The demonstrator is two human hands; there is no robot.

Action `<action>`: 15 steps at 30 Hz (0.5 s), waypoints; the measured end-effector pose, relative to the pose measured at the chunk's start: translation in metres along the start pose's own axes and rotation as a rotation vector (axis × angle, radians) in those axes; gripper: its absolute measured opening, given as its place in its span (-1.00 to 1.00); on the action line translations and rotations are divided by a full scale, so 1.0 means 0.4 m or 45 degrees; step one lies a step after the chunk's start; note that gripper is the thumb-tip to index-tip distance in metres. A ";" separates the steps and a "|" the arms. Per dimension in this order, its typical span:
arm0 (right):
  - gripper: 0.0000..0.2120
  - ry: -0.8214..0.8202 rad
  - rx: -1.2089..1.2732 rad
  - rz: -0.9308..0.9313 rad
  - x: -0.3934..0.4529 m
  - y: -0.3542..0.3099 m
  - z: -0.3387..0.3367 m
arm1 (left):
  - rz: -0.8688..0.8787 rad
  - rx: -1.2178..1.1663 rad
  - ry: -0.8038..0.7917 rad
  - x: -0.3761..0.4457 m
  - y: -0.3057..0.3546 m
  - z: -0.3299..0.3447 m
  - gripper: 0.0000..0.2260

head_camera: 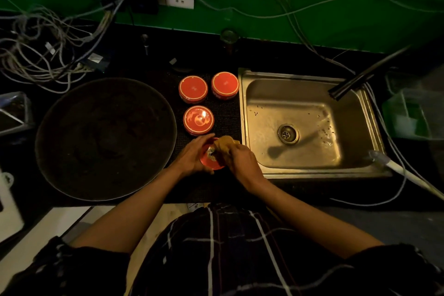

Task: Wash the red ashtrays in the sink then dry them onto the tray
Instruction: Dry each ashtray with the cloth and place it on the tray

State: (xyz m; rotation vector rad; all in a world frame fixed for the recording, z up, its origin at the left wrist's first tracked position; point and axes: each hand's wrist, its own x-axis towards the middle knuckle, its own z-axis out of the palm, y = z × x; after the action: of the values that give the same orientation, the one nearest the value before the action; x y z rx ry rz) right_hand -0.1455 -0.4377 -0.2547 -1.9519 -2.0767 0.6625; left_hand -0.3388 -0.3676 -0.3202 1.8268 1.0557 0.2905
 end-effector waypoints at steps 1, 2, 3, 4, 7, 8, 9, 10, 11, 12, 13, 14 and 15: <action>-0.77 -0.012 -0.035 -0.023 -0.008 0.008 0.015 | -0.002 0.007 -0.001 0.000 -0.001 0.000 0.10; -0.78 -0.037 -0.050 -0.029 -0.020 0.014 0.031 | -0.003 0.016 -0.001 0.000 0.001 -0.001 0.09; -0.74 -0.027 -0.109 -0.081 -0.029 0.017 0.047 | -0.004 0.022 -0.001 0.000 0.003 -0.002 0.07; -0.66 -0.031 -0.245 -0.172 -0.037 0.016 0.065 | -0.005 0.022 -0.003 -0.002 0.006 -0.002 0.05; -0.46 -0.059 -0.395 -0.203 -0.032 0.002 0.096 | 0.003 0.022 0.010 -0.005 0.014 -0.003 0.00; -0.39 -0.107 -0.420 -0.174 -0.030 -0.006 0.100 | 0.004 0.025 0.016 -0.006 0.015 -0.003 -0.01; -0.32 -0.171 -0.461 -0.160 -0.030 -0.010 0.105 | -0.002 0.031 0.019 -0.005 0.013 -0.003 -0.02; -0.27 -0.232 -0.491 -0.154 -0.032 -0.011 0.107 | -0.010 0.039 0.015 -0.005 0.011 -0.003 -0.02; -0.25 -0.274 -0.518 -0.161 -0.031 -0.008 0.106 | -0.017 0.046 0.008 -0.004 0.010 -0.004 -0.02; -0.26 -0.292 -0.519 -0.161 -0.029 -0.007 0.100 | -0.023 0.054 0.000 -0.004 0.008 -0.005 -0.02; -0.28 -0.298 -0.515 -0.179 -0.025 -0.005 0.095 | -0.022 0.062 0.000 -0.004 0.007 -0.005 -0.02; -0.31 -0.309 -0.502 -0.201 -0.021 -0.006 0.086 | -0.016 0.065 0.005 -0.004 0.007 -0.003 -0.02; -0.35 -0.331 -0.488 -0.214 -0.014 -0.004 0.081 | -0.015 0.060 0.009 -0.004 0.007 -0.003 -0.03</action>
State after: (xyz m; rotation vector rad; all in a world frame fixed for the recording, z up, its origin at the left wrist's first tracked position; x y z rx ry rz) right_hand -0.1609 -0.4487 -0.2815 -1.9258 -2.6611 0.5377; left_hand -0.3390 -0.3687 -0.3171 1.8619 1.0865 0.2670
